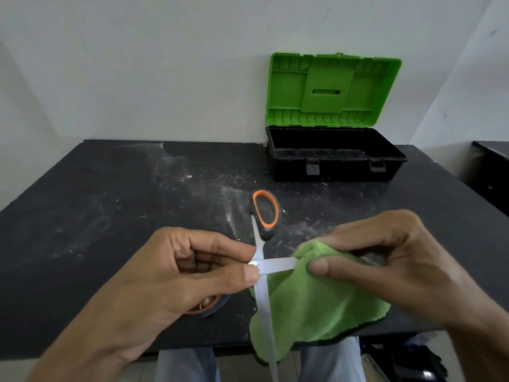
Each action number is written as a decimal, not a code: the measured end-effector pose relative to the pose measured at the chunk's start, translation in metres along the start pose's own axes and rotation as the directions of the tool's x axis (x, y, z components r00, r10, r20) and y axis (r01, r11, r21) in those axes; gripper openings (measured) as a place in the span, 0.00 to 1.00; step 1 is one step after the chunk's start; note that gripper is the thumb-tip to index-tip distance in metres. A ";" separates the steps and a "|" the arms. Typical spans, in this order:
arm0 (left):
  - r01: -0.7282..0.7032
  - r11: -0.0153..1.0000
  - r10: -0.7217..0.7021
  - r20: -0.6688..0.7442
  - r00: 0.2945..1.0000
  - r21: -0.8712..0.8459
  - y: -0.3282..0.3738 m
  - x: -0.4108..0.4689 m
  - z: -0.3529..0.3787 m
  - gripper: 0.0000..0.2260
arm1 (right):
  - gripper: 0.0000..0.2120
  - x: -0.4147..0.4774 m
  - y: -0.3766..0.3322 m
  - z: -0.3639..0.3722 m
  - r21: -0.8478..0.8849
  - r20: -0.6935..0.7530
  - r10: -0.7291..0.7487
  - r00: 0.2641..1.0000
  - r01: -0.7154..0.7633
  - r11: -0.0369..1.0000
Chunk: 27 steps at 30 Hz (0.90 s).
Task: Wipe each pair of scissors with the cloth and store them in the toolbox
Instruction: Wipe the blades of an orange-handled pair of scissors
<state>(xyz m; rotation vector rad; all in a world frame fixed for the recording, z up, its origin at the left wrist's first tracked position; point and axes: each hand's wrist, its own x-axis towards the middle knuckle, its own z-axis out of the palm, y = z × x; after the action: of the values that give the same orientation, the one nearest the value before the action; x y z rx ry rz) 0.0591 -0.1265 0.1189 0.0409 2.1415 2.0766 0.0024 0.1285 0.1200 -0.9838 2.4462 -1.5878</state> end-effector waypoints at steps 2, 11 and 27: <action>-0.057 0.997 0.058 -0.010 0.998 0.051 0.003 0.000 0.003 0.16 | 0.07 0.001 -0.002 0.006 0.087 0.033 0.109 0.993 -0.112 0.990; -0.076 0.991 0.078 -0.009 0.997 0.108 0.004 -0.001 0.010 0.09 | 0.14 0.007 -0.004 0.016 0.103 0.106 0.245 0.964 -0.256 0.961; -0.058 0.992 0.063 -0.037 0.997 0.116 -0.004 -0.004 -0.005 0.16 | 0.22 0.004 0.008 0.003 0.081 0.287 0.384 0.878 -0.421 0.903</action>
<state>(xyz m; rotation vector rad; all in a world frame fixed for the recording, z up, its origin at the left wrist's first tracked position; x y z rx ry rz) 0.0631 -0.1319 0.1157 0.0789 2.3095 2.0001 -0.0034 0.1266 0.1129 -0.5664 2.1422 -1.3633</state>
